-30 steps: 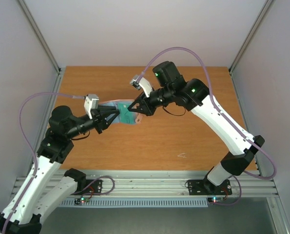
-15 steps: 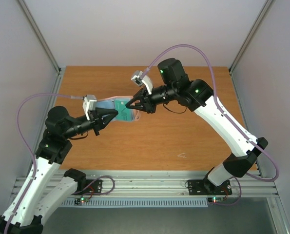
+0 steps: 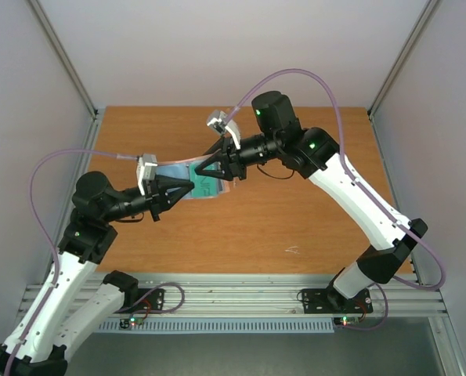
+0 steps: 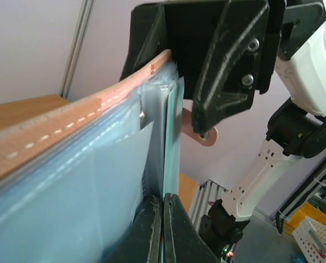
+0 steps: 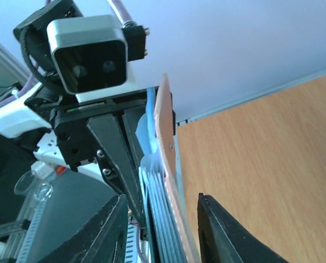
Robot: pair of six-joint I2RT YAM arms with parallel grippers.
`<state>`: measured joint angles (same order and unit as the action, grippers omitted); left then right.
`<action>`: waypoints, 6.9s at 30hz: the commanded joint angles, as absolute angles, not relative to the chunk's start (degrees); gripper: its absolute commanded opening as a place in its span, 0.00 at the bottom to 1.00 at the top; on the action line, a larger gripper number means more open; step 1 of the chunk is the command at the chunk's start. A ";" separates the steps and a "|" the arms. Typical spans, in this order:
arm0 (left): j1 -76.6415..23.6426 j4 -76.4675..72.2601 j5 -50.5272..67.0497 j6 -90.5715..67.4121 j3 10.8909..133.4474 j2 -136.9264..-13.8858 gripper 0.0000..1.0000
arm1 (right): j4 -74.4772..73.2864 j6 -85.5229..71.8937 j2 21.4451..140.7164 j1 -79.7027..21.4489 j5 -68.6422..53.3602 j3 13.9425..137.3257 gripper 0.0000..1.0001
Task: Take the credit cards out of the card holder
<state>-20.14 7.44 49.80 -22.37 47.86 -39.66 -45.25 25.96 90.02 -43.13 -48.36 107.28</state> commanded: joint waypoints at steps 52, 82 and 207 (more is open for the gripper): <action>-18.97 -0.28 52.34 -29.68 48.12 -37.85 0.00 | -45.07 26.57 86.36 -36.61 -65.00 102.99 0.01; -18.28 -2.02 50.94 -31.97 48.08 -38.00 0.00 | -43.14 23.44 87.16 -36.56 -65.16 99.88 0.19; -17.86 -9.40 53.09 -35.26 43.96 -41.13 0.09 | -54.67 31.15 91.41 -35.48 -69.79 110.55 0.01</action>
